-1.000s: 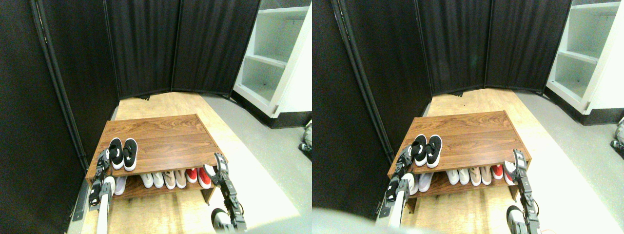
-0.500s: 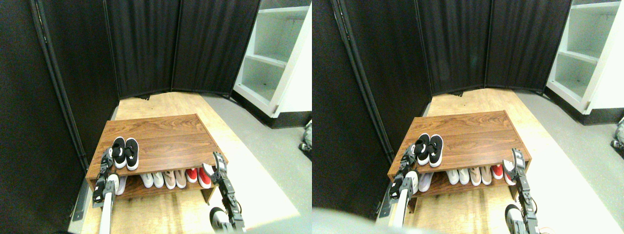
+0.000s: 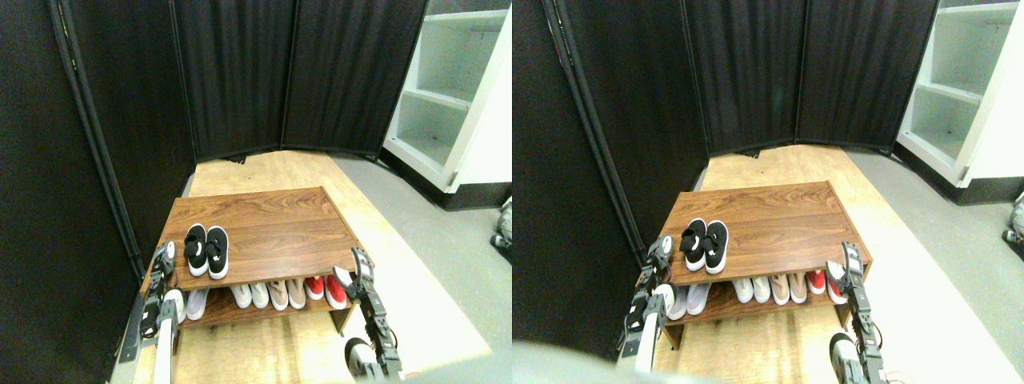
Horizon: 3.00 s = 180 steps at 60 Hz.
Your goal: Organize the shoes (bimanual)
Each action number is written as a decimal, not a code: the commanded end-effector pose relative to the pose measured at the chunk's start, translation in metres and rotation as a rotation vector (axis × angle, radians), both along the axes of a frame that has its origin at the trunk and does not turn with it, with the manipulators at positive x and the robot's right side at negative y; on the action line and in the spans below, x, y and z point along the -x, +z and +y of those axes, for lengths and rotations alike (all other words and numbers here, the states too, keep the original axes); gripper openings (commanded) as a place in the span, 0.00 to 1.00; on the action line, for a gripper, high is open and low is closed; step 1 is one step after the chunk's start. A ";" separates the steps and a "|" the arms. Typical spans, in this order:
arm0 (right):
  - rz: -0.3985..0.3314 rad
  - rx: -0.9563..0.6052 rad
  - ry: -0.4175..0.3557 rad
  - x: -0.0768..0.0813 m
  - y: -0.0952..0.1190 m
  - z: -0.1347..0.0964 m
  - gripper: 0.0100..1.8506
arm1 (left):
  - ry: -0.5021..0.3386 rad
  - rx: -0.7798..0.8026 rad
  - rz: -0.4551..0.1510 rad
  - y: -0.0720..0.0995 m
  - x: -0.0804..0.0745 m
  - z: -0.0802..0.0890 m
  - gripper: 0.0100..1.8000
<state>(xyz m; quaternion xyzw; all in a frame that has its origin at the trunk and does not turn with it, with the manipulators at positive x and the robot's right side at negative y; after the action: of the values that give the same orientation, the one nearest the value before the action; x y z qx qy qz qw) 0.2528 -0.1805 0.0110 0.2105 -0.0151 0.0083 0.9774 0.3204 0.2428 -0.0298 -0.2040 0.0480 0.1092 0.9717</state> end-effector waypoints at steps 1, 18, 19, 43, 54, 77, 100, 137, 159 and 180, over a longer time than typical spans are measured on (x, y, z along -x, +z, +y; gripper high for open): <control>-0.026 0.005 -0.010 -0.003 0.005 0.000 0.25 | -0.022 -0.029 -0.062 0.013 0.002 0.006 0.00; -0.031 0.003 -0.010 -0.009 0.004 0.000 0.26 | -0.099 -0.059 -0.109 0.023 0.029 0.026 0.00; -0.031 0.000 -0.012 -0.009 0.003 0.000 0.26 | -0.088 -0.045 -0.113 0.023 0.032 0.025 0.00; -0.007 0.043 0.009 -0.017 -0.003 0.006 0.25 | -0.096 0.071 -0.133 0.002 0.077 0.007 0.00; -0.005 0.089 0.023 -0.017 -0.005 0.010 0.24 | -0.141 0.067 -0.151 0.003 0.094 -0.010 0.00; -0.002 0.114 0.016 -0.013 -0.006 0.010 0.25 | -0.177 0.084 -0.201 0.032 0.111 -0.027 0.18; 0.000 0.108 0.019 -0.008 -0.006 0.008 0.25 | -0.166 0.148 -0.195 0.039 0.124 -0.038 0.25; -0.003 0.085 0.030 -0.012 -0.005 0.010 0.26 | 0.021 0.597 -0.140 0.013 0.114 -0.048 0.89; -0.012 0.058 0.040 -0.016 -0.006 0.011 0.26 | 0.088 0.638 -0.127 -0.015 0.075 -0.050 0.93; 0.000 0.057 0.046 -0.017 -0.006 0.010 0.25 | 0.124 0.702 -0.161 -0.033 0.052 -0.056 0.84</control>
<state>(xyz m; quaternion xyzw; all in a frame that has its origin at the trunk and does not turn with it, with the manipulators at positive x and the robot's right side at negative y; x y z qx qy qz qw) 0.2683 -0.1719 0.0027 0.1851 -0.0008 0.0220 0.9825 0.2623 0.1895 -0.0669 -0.5324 0.0107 0.1394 0.8349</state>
